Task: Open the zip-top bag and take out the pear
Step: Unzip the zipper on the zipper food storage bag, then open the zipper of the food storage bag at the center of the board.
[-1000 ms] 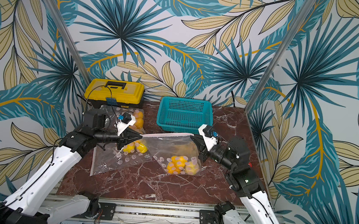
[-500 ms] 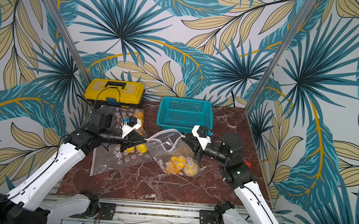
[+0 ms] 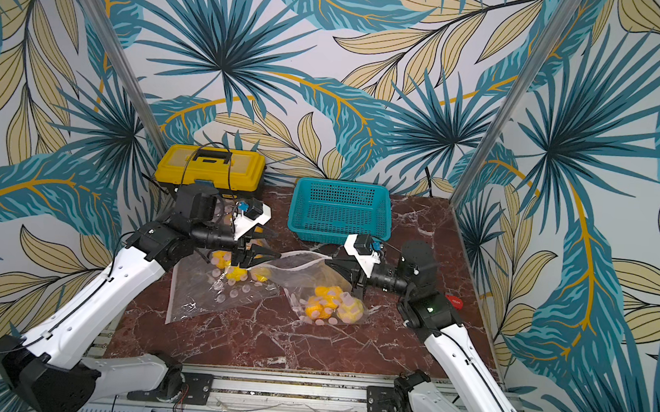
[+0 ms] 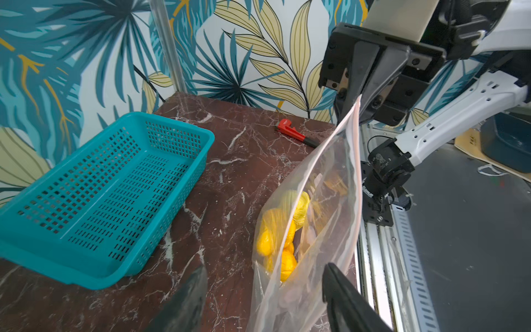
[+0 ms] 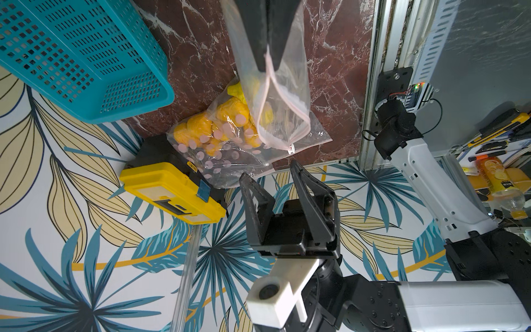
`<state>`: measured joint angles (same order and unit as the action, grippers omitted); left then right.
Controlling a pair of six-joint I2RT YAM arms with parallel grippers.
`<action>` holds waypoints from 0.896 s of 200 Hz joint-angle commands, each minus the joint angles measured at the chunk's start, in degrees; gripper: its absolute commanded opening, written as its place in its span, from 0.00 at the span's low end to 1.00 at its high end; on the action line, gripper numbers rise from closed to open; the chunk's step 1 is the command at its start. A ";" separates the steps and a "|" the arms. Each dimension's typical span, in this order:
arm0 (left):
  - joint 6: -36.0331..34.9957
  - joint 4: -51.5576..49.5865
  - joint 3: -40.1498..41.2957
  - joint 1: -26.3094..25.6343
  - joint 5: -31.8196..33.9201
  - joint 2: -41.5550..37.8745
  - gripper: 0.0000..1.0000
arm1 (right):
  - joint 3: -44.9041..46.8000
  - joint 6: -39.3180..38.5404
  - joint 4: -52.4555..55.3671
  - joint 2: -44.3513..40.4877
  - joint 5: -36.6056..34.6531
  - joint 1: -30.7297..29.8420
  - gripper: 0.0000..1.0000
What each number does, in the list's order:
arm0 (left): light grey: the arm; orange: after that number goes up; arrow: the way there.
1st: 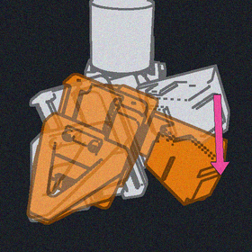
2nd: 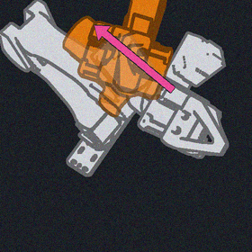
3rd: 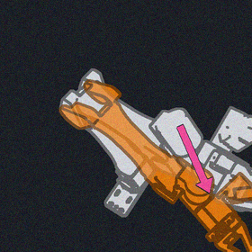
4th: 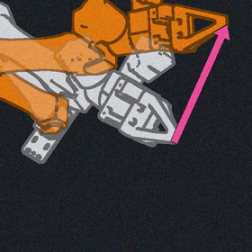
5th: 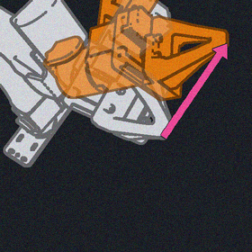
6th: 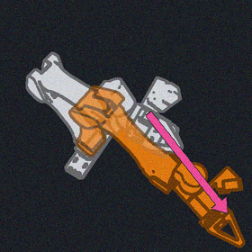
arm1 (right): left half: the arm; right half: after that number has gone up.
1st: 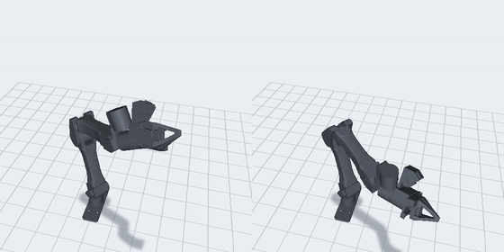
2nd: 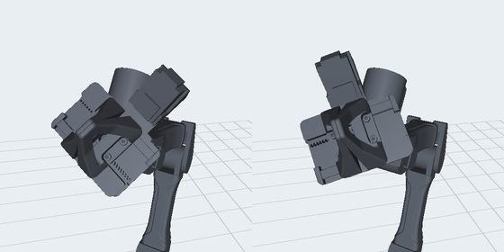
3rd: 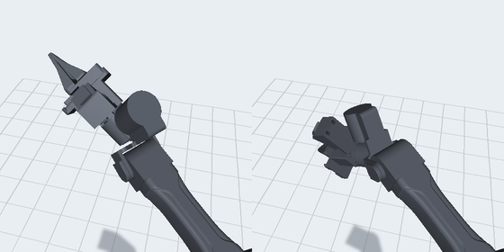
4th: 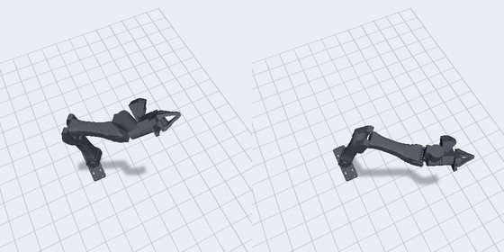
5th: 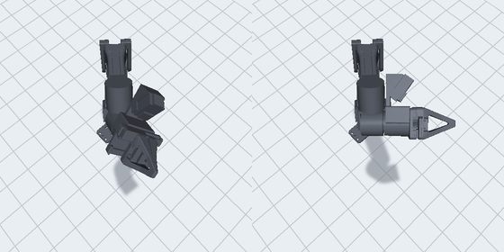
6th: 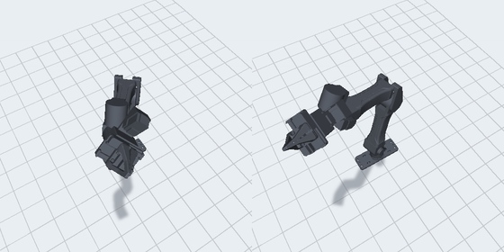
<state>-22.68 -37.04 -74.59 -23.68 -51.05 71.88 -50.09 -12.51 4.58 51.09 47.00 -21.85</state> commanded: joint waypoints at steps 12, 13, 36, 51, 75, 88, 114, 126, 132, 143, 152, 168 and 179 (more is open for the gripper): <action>-1.58 -0.38 -1.61 -1.95 -1.48 2.22 0.68 | 0.78 -1.19 0.10 -0.61 0.86 -0.30 0.00; -1.63 -0.39 -1.61 -2.01 -1.06 2.35 0.68 | 0.78 -1.19 0.13 -0.63 0.92 -0.30 0.00; -1.76 -0.48 -1.79 -2.85 2.23 5.18 0.63 | 0.61 -1.03 0.27 -0.79 1.19 -0.29 0.00; -1.93 -0.46 -2.00 -3.03 1.19 6.64 0.53 | 0.35 -0.98 0.47 -1.07 0.96 -0.32 0.00; -2.20 -0.45 -2.41 -3.17 0.03 7.56 0.21 | -0.12 -1.08 1.58 -1.65 -1.39 -0.31 0.00; -2.28 -0.40 -2.84 -3.18 -0.53 7.43 0.10 | -0.57 -0.64 2.69 -1.94 -5.70 -0.37 0.00; -0.04 -0.38 -5.64 -3.14 1.13 8.13 0.00 | -2.84 3.59 5.23 -1.70 -18.32 -0.25 0.26; 2.61 -0.40 -7.88 -3.14 5.30 8.88 0.00 | -4.42 5.11 7.28 -1.36 -23.17 -0.30 0.37; 3.93 -0.40 -8.74 -3.20 8.10 9.18 0.00 | -5.05 5.94 8.30 -1.17 -25.52 -0.29 0.42; 6.27 -0.49 -10.14 -3.13 13.48 9.59 0.00 | -6.23 7.36 10.86 -0.76 -28.50 -0.31 0.46; 7.44 -0.65 -10.57 -3.04 17.15 9.61 0.00 | -6.89 8.30 12.03 -0.47 -30.27 -0.26 0.47; 9.94 -0.98 -10.16 -2.15 23.15 9.39 0.00 | -7.35 10.01 12.85 0.18 -31.60 -0.30 0.47; 11.67 -1.94 -9.98 -0.69 25.24 9.39 0.00 | -7.57 11.42 13.20 0.97 -32.29 -0.29 0.48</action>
<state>-16.32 -37.93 -83.94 -26.41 -35.86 81.28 -56.62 -5.56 13.87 50.72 20.73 -21.87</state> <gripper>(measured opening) 0.047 0.474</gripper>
